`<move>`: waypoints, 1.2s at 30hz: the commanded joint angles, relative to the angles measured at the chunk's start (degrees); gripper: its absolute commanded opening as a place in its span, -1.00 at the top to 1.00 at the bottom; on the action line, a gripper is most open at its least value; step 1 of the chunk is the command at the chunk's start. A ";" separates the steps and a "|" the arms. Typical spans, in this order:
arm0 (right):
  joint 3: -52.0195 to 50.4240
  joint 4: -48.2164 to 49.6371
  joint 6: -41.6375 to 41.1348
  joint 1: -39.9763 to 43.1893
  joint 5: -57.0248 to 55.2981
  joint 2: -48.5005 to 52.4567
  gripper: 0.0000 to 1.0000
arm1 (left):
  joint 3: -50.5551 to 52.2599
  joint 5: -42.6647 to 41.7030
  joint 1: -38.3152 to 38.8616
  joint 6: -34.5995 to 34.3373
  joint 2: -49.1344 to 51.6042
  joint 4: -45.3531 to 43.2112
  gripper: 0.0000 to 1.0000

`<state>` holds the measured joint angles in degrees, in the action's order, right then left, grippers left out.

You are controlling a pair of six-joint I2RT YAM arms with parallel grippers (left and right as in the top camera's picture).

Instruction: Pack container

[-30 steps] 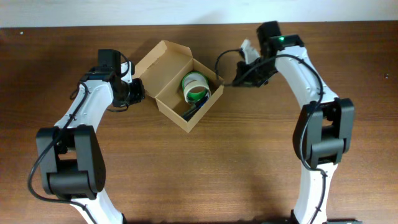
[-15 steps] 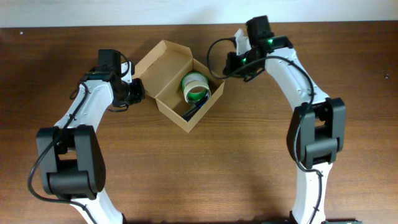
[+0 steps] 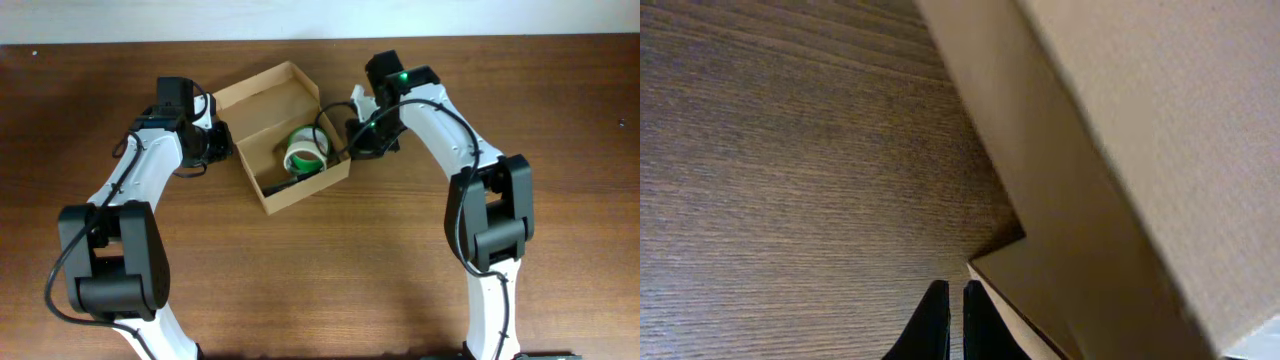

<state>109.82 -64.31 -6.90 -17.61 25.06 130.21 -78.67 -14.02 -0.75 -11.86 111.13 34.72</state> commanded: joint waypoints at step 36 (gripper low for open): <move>0.76 27.65 -25.81 11.21 27.36 3.17 0.93 | -9.25 -18.32 -13.99 -8.85 7.39 -3.67 0.87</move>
<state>109.97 -41.30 -21.87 -8.01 38.26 127.55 -87.09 -23.92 -13.87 -16.95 115.77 32.84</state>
